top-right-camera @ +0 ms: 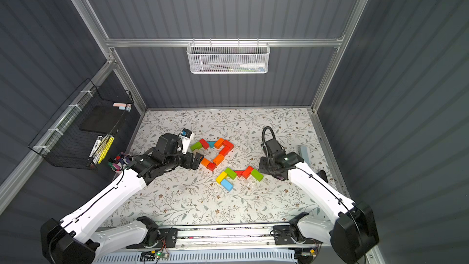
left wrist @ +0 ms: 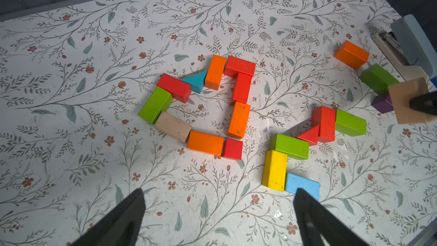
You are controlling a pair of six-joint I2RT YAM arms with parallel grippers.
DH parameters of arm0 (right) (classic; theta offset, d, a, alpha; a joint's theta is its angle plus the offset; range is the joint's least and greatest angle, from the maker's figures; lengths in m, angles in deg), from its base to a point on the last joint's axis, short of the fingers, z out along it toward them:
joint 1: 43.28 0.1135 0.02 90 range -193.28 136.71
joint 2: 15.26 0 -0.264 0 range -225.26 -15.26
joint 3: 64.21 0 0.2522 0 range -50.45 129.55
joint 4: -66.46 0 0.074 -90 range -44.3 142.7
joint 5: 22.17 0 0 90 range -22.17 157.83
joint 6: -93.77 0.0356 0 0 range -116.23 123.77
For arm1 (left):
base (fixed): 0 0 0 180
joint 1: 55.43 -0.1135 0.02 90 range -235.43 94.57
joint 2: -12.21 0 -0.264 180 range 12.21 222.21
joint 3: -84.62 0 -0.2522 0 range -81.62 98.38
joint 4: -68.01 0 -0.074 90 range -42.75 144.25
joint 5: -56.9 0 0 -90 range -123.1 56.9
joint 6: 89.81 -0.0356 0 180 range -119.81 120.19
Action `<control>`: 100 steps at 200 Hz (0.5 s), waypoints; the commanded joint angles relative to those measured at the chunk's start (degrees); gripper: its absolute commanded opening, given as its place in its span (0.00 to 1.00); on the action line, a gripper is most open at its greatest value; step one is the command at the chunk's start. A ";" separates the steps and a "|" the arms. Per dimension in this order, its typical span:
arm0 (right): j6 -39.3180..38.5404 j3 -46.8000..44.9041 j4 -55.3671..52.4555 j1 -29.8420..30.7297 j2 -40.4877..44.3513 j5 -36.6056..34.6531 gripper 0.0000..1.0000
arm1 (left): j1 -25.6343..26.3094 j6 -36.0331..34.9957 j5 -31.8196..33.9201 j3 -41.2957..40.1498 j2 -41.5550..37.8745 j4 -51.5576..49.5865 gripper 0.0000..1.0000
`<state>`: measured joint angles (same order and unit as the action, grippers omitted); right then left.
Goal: Assemble a heart with building blocks
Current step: Pick up the building block from the center of the board, then assemble the building block at the center of the board.
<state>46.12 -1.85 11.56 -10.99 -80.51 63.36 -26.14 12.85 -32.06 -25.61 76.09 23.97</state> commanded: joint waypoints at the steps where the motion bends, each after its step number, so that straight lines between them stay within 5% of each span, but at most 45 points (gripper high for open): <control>1: 14.80 -2.46 -2.91 6.10 3.34 -3.74 0.21 | -0.38 1.40 1.38 0.06 -1.65 -1.52 0.99; 42: 26.68 -4.97 -2.95 15.97 2.51 -6.37 0.20 | -0.48 1.66 1.16 0.03 -2.92 -1.69 0.99; 100: 32.52 -3.78 0.14 18.50 -7.89 -6.56 0.19 | -0.49 1.62 -0.07 0.07 -2.88 -1.62 0.99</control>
<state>71.21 -6.24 10.31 6.95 -85.08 58.35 -26.14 13.73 -31.49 -25.61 74.12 23.35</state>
